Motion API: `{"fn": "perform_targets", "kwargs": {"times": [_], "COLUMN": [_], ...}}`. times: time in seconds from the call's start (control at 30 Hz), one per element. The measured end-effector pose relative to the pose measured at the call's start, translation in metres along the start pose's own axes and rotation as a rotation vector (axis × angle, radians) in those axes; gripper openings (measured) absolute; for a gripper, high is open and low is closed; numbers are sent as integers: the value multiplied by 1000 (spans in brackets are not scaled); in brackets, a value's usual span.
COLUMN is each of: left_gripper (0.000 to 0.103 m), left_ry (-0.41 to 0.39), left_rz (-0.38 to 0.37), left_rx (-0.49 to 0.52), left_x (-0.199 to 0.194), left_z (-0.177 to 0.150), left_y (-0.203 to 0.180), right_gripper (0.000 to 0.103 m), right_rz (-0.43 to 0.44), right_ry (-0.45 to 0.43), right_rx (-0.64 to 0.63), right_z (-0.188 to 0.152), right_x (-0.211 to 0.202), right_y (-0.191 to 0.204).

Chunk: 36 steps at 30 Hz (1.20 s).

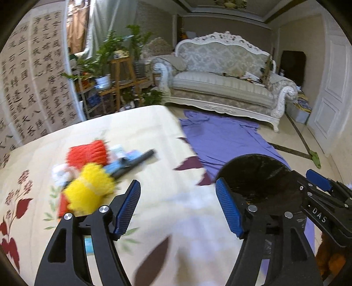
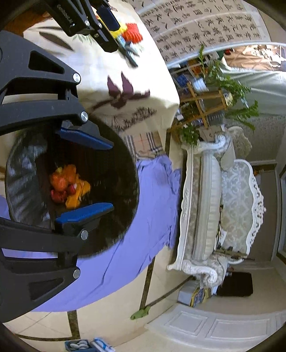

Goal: Collect trash
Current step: 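Move both tools back to the trash pile on the table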

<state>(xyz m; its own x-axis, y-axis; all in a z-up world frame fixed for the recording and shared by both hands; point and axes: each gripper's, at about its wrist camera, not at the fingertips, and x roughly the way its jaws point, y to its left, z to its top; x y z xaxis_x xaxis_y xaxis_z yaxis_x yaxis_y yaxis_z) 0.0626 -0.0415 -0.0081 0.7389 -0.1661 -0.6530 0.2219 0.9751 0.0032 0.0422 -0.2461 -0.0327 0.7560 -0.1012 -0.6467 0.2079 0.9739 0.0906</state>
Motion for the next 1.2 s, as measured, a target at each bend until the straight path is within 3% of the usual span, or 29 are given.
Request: {"fn": "perform_targets", "kwargs": {"times": [0.67,1.1,1.2], "left_gripper": [72,72,73], "left_ry": [5,21,29], "left_rz": [274,376,378], "left_rx": [-242,-302,-313], "left_x": [-37,-40,-39], "left_z": [-36,-58,-60], "left_y": [176,254,264], "right_gripper": [62,65,70], "right_rz": [255,278,269], "right_ry": [23,49,64], "right_rx": [-213,-271,-267], "right_z": [1,3,3], "right_x": [-9,4,14], "right_y": [179,255,265]}}
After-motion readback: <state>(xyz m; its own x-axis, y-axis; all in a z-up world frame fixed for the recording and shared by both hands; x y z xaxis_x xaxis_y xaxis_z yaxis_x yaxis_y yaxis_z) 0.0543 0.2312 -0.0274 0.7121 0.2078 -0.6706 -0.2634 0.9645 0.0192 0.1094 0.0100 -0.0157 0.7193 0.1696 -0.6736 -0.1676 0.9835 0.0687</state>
